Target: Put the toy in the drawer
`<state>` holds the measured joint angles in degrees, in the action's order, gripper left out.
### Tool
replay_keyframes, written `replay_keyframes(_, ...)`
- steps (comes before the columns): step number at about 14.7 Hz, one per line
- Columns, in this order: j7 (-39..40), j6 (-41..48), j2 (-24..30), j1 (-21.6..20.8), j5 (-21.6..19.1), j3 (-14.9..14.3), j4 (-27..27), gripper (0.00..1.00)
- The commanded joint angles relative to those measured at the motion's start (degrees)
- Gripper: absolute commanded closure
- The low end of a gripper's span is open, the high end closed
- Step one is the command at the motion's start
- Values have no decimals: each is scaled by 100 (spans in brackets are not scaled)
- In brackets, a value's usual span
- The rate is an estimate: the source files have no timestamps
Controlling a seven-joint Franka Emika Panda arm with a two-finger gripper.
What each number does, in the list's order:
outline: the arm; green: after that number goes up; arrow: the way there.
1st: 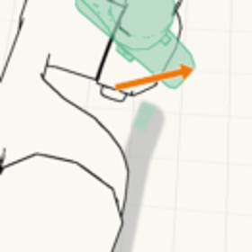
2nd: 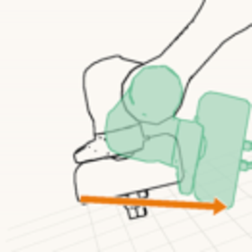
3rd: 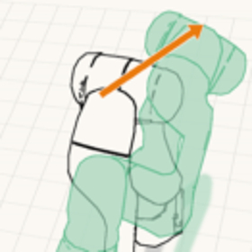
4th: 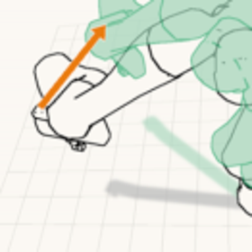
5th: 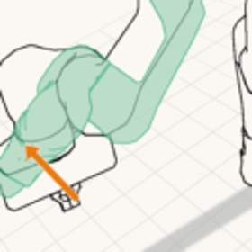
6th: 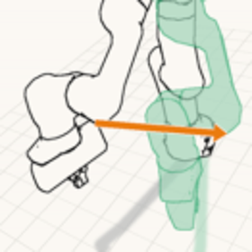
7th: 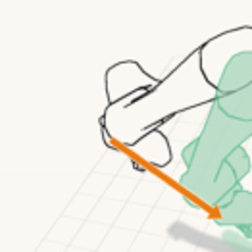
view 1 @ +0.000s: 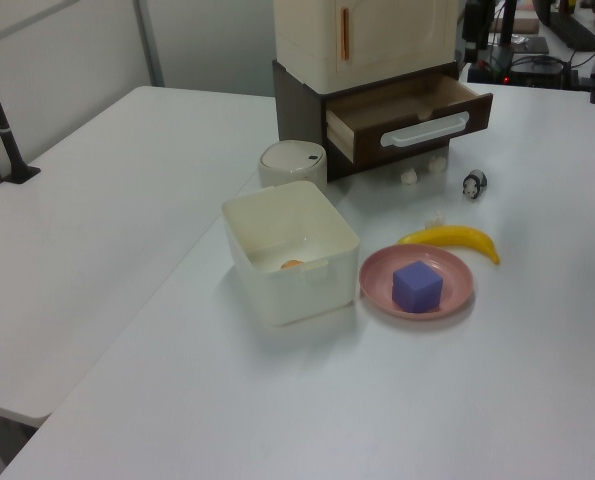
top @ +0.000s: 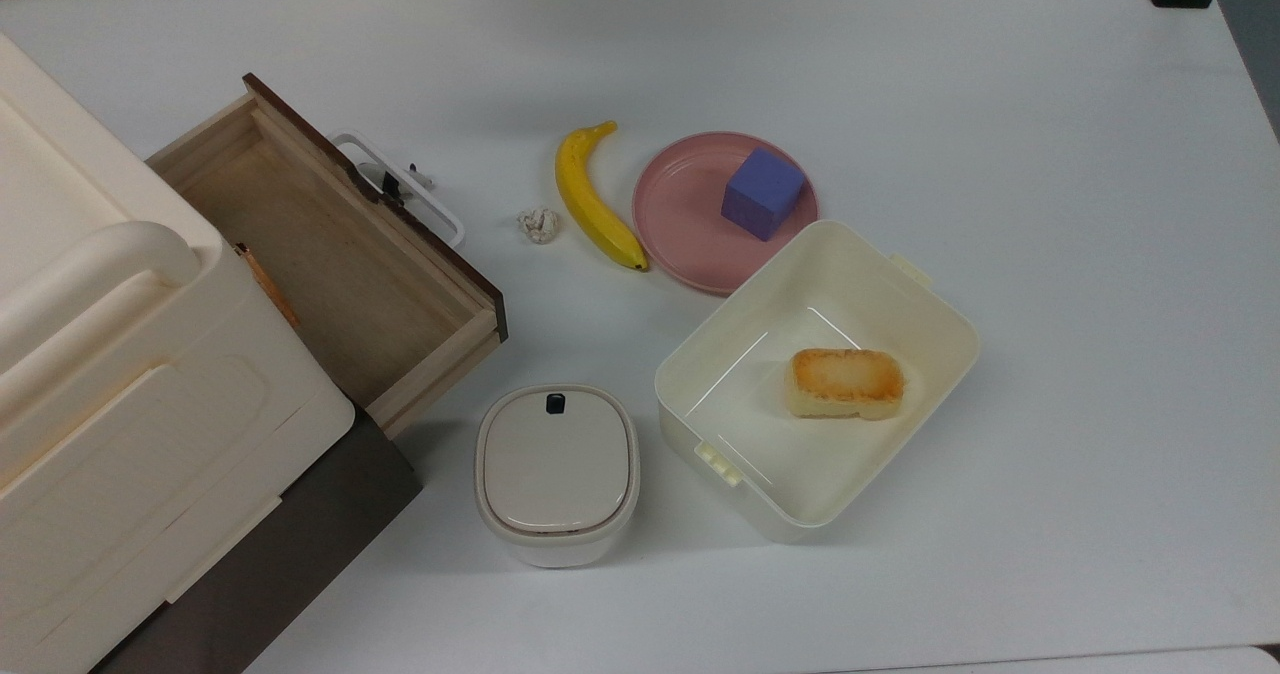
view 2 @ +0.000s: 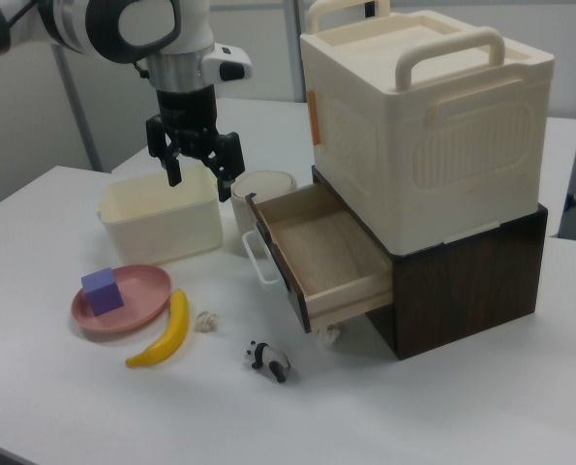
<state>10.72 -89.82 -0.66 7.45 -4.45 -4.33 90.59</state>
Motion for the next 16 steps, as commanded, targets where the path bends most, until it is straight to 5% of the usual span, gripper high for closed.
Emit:
replay_keyframes(1,-770,70,92,-33,-337,-32,29,0)
replay_keyframes(4,-1824,53,101,-42,-530,3,28,0)
replay_keyframes(6,-3260,-270,92,11,-872,-93,55,0)
replay_keyframes(10,-5507,-773,84,20,-647,-182,160,0)
replay_keyframes(13,-5678,-773,75,2,-373,-164,431,0)
replay_keyframes(16,-5686,-922,49,-85,389,-51,1037,0)
